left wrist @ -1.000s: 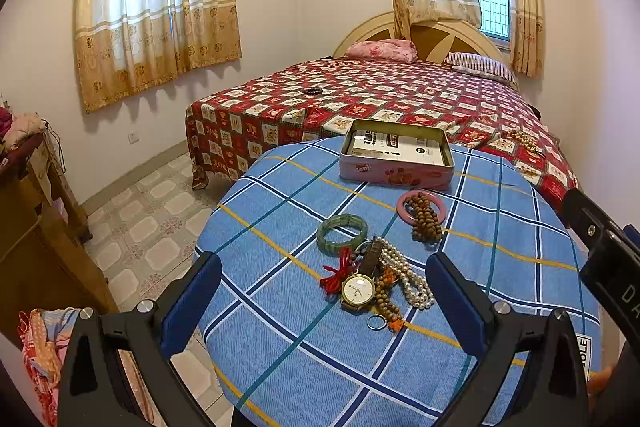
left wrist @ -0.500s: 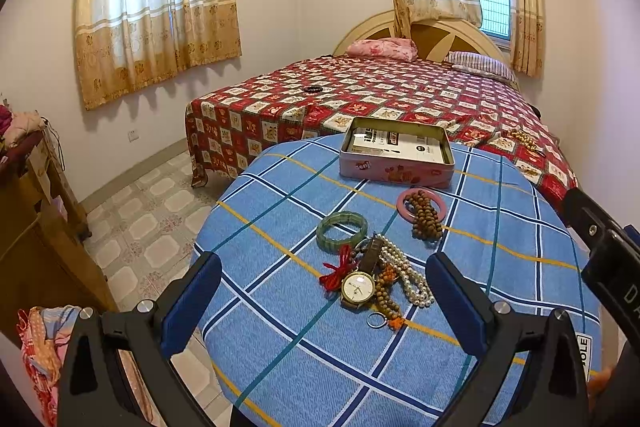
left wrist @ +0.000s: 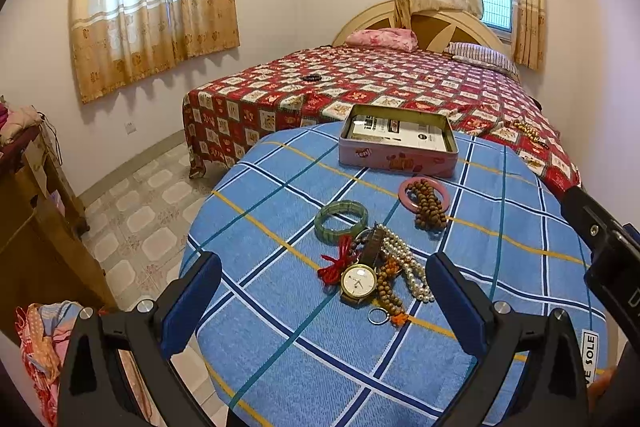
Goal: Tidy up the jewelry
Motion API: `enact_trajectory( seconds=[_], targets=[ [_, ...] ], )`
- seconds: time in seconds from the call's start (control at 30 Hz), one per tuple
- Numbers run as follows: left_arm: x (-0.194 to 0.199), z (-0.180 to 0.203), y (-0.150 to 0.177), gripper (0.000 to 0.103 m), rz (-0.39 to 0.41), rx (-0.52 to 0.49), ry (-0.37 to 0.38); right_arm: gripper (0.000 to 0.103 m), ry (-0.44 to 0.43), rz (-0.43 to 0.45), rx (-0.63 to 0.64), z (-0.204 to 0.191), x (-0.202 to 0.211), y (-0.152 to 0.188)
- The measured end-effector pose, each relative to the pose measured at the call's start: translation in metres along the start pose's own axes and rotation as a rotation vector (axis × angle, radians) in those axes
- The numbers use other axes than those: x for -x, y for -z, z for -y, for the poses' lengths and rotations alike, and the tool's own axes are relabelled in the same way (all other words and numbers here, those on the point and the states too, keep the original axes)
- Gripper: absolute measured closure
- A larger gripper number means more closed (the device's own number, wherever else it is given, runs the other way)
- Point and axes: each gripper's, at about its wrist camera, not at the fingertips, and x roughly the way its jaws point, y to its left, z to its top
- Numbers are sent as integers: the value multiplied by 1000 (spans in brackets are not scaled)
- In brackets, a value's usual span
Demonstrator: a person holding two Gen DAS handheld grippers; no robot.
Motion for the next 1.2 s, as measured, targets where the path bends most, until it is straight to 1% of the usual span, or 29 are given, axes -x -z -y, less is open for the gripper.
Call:
enact_trajectory(
  seconds=[0.17,0.23,0.27,0.3,0.33,0.4,0.47,0.5,0.57,0.63,0.7,0.73,0.77,0.8,0.83,0.9,0.97,1.03,1.1,1.17,1.2],
  targets=[
    [-17,-7,3,1,-39,4,9,0,-9,-39,2,3,-15,-1],
    [-29,-15,5,1,-71,19,8,1,-14,-63,11,6,-23,1],
    [-37,-21,6,1,-92,36,8,6,-13,-73,19,7,-28,1],
    [-44,-26,8,1,-112,52,15,15,-16,-89,28,7,-35,2],
    [-50,-30,9,1,-126,65,20,20,-28,-109,37,7,-41,3],
    [-66,-44,13,1,-166,109,23,43,-73,-179,50,8,-62,6],
    [-80,-54,16,1,-198,135,38,51,-110,-240,44,11,-80,11],
    [-85,-57,17,1,-204,141,45,53,-129,-265,41,12,-89,14],
    [-92,-57,17,1,-200,135,61,56,-165,-296,37,13,-100,15],
    [-96,-53,17,1,-194,105,74,56,-213,-309,38,9,-109,13],
    [-101,-46,15,2,-181,59,87,56,-241,-312,62,1,-119,10],
    [-104,-43,14,3,-181,42,97,56,-247,-315,82,-4,-124,8],
    [-107,-42,13,6,-185,33,108,56,-258,-324,101,-8,-130,7],
    [-110,-41,13,10,-192,29,124,56,-277,-344,115,-14,-138,7],
    [-112,-42,13,11,-200,32,147,56,-288,-361,118,-16,-144,8],
    [-118,-42,12,12,-214,35,178,56,-288,-392,112,-19,-159,11],
    [-123,-41,13,14,-224,21,175,56,-292,-410,100,-19,-170,11],
    [-127,-41,14,19,-229,18,187,56,-299,-425,92,-22,-179,11],
    [-130,-42,14,22,-231,21,202,56,-291,-421,108,-27,-186,10],
    [-132,-42,13,23,-235,16,210,56,-277,-419,140,-35,-192,11],
    [-133,-42,12,23,-236,15,219,56,-270,-431,152,-38,-196,12]
  ],
)
